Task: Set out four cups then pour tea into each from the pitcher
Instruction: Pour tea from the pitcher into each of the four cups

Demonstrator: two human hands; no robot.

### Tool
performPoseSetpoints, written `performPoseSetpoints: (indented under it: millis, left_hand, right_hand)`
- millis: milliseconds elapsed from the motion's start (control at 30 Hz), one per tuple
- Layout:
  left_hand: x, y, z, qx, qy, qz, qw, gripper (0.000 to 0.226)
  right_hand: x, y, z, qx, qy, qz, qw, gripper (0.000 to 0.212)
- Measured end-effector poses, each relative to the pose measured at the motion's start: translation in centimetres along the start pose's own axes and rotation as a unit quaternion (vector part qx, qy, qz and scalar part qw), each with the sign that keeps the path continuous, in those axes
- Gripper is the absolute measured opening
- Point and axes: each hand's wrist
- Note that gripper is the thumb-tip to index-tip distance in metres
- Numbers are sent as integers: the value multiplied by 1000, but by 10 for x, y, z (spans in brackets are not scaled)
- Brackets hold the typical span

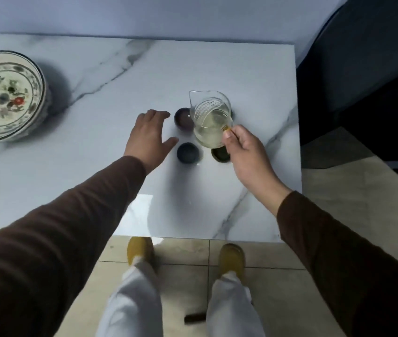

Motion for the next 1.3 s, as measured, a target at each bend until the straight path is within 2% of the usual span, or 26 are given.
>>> performPoseSetpoints:
  millis: [233,433,633,767,933,1300]
  left_hand:
    - [-18,-24,6,31,9,21,999,62]
    - [-35,-47,-18,33,41,24,998,69]
    - [-51,-51,-47,2,60,25,998,80]
    - [-65,-55,-57,-30,100,48,993,79]
    - [-81,-62,-70,-62,121,75,988,81]
    - [-95,-67,-78,-59,194,112,973,77]
  right_hand:
    - [27,-37,2,48,31,7,998,35]
    - [34,-68,-7,120,102,54,986,32]
    - [34,-92,-6,201,126,81,968,30]
    - [33,-104,1,244,141,99,954,33]
    - [31,-107,5,273,164,118,941,30]
    - [24,-108,-7,286,252,146,913,29]
Point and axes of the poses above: each hand's wrist, its own y-axis away from the middle knuckle, its own x-axis out of the back of the hand, z = x × y, and after that the axes turned 15 degrees about -x, right-handed
